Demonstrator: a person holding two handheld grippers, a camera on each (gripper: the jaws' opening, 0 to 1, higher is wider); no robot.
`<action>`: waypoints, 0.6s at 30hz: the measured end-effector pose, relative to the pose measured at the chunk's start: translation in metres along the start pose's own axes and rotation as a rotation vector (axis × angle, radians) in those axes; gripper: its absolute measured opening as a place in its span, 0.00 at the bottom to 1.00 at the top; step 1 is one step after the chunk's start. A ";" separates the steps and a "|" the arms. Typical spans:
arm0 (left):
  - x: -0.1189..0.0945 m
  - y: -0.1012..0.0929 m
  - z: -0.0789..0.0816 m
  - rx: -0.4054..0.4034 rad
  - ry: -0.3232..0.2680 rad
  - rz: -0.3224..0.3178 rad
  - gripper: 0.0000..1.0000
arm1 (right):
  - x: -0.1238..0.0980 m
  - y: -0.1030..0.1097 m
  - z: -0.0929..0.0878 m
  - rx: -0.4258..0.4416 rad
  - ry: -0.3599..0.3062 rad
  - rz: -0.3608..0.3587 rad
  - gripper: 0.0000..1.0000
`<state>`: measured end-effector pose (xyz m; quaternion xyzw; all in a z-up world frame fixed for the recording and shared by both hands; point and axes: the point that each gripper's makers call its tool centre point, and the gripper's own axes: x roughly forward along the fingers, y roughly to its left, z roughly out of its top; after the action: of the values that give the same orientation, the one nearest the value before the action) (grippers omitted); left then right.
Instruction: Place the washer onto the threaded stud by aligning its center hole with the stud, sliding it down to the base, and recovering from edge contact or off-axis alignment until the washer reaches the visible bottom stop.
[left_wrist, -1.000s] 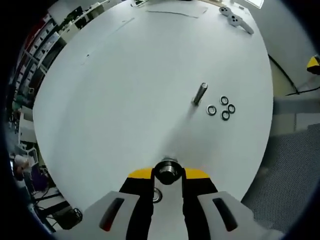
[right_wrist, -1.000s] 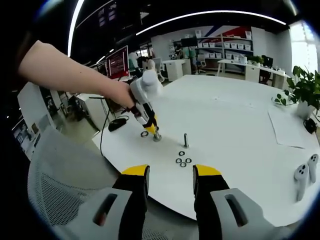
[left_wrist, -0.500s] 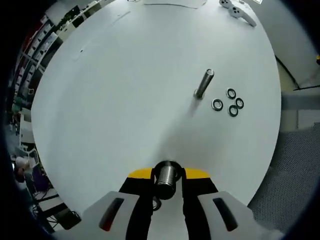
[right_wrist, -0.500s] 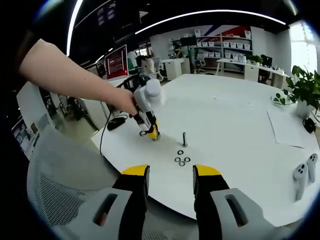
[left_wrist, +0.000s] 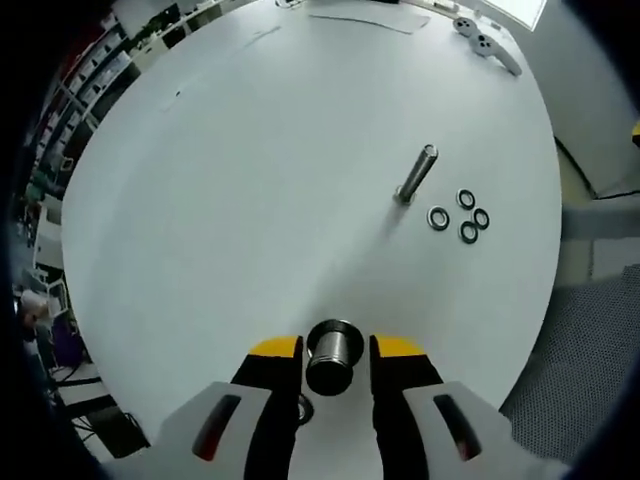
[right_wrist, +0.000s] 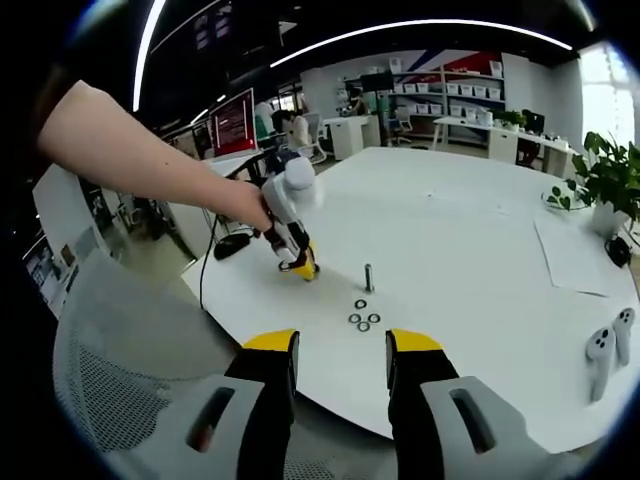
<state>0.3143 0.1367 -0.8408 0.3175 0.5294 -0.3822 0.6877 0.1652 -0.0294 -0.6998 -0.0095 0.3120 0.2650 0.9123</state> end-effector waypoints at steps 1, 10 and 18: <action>0.000 -0.001 0.001 -0.009 -0.009 -0.002 0.26 | 0.000 0.000 0.000 0.000 -0.001 0.000 0.37; -0.013 0.007 0.000 -0.060 -0.056 0.017 0.28 | 0.000 0.001 0.000 -0.001 0.001 0.003 0.37; -0.021 0.011 -0.020 -0.094 -0.037 0.026 0.27 | 0.000 0.001 0.000 0.002 0.000 0.004 0.37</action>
<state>0.3111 0.1627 -0.8246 0.2845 0.5300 -0.3535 0.7164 0.1652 -0.0288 -0.6996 -0.0082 0.3121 0.2665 0.9119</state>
